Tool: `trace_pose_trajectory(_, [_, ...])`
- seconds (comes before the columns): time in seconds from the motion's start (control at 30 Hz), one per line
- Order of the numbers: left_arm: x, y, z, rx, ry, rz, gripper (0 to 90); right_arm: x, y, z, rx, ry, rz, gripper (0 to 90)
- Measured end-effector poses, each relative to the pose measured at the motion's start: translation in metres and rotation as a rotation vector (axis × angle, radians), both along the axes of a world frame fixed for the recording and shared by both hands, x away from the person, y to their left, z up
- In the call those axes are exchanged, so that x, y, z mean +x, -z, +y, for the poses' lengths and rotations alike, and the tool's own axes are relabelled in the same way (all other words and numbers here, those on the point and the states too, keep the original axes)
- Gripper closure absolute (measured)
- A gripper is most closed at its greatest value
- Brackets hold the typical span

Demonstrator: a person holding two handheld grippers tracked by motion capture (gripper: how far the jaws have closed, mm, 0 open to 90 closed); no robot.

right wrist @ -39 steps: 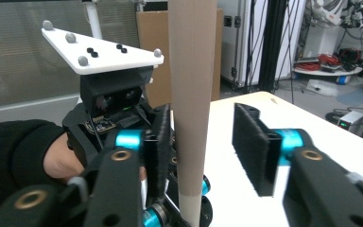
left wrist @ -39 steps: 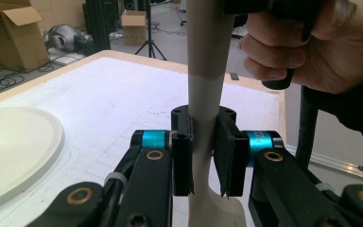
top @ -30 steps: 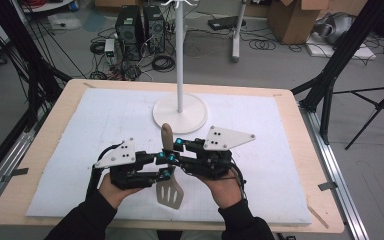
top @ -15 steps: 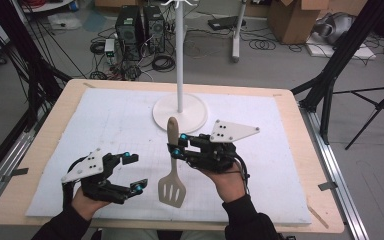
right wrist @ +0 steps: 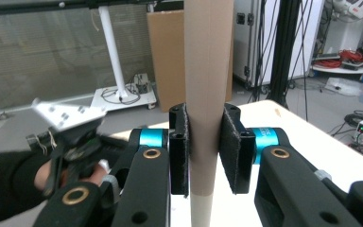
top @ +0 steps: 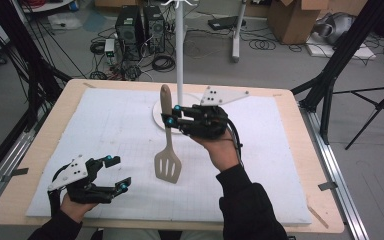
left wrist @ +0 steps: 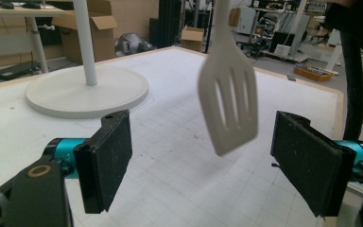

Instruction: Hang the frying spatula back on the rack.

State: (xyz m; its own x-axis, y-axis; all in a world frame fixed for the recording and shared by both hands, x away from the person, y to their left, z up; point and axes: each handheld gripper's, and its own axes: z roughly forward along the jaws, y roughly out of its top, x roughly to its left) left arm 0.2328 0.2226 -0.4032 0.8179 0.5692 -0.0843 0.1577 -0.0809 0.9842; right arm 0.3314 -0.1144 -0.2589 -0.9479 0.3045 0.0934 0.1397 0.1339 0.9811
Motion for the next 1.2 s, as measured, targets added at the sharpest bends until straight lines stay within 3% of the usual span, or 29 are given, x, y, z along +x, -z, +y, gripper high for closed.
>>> trace_pose_trajectory(0.2, [-0.001,0.002,0.000,0.003,0.000,0.005,21.6,0.023,-0.017,0.006,0.025,0.003,0.000,74.8])
trace_pose_trajectory(0.57, [0.001,0.005,0.004,-0.012,0.006,0.027,21.7,0.081,-0.050,0.012,0.013,0.065,0.013,74.8])
trace_pose_trajectory(0.97, [0.002,0.004,0.008,-0.036,-0.009,0.027,21.9,0.115,-0.073,0.014,-0.002,0.102,0.020,74.8])
trace_pose_trajectory(1.2, [0.002,0.004,0.008,-0.033,-0.017,0.027,22.0,0.129,-0.085,0.028,-0.008,0.116,0.026,74.8])
